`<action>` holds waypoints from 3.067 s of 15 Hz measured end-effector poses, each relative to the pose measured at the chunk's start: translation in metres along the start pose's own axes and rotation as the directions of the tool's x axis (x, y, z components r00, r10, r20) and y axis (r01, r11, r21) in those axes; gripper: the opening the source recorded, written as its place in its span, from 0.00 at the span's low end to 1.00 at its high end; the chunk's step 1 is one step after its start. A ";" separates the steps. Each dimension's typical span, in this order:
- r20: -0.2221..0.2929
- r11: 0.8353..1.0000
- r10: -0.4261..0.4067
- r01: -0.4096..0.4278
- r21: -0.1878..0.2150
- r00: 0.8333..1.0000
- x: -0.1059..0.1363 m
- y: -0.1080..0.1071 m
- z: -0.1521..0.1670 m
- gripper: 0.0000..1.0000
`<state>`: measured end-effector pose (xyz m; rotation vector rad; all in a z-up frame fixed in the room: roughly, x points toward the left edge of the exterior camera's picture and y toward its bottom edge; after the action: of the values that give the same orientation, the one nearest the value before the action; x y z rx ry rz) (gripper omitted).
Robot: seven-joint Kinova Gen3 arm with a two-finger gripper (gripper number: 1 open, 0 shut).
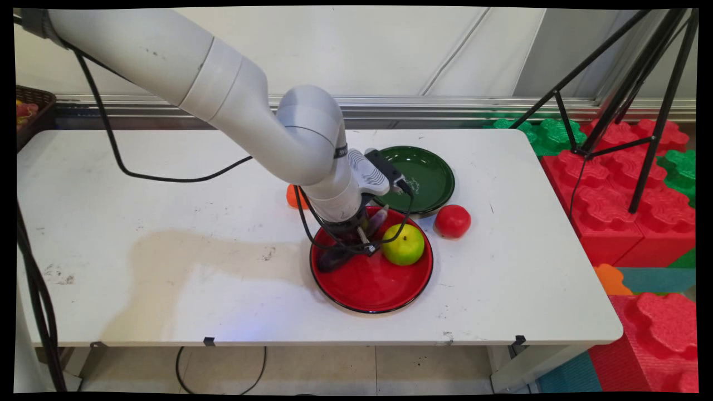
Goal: Place the picked object on the table
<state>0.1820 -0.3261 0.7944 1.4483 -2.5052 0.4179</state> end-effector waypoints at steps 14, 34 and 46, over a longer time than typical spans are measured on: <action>-0.130 0.995 -0.025 0.037 0.094 0.991 0.003 -0.019 -0.086 0.00; -0.038 0.983 -0.094 0.099 0.157 0.995 -0.113 -0.091 -0.137 0.00; 0.043 0.991 -0.084 0.079 0.111 0.996 -0.127 -0.086 -0.066 0.00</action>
<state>0.3222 -0.2409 0.8267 1.6130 -2.4845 0.5190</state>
